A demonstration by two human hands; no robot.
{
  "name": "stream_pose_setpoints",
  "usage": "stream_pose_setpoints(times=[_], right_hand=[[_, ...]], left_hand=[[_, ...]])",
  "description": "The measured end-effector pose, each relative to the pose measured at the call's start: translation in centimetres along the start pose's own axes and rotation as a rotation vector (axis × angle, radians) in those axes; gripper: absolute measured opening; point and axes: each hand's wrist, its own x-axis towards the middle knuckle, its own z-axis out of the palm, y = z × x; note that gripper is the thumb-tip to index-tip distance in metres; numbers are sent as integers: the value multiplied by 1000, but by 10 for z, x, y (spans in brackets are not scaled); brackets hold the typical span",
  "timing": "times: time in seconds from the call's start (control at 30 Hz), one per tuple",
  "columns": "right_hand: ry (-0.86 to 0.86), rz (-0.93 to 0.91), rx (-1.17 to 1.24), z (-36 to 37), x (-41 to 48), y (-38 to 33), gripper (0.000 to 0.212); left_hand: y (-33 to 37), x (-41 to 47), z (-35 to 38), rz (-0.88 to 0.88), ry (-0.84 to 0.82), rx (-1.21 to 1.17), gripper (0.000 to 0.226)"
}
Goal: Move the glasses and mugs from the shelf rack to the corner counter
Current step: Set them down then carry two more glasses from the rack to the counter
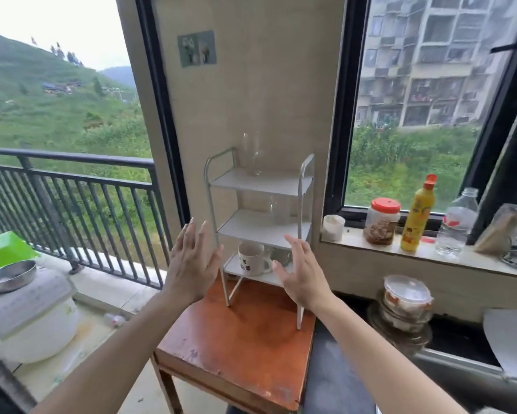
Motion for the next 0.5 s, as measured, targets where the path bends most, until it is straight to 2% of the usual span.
stream_pose_setpoints(times=[0.13,0.33,0.5], right_hand=[[28,159,70,29,56,4,70],[124,394,154,67,135,0,67],[172,514,158,91,183,10,64]], left_hand=[[-18,75,26,82,-26,-59,65],[-53,169,70,344,-106,7,66],[-68,200,101,441,-125,-12,69]])
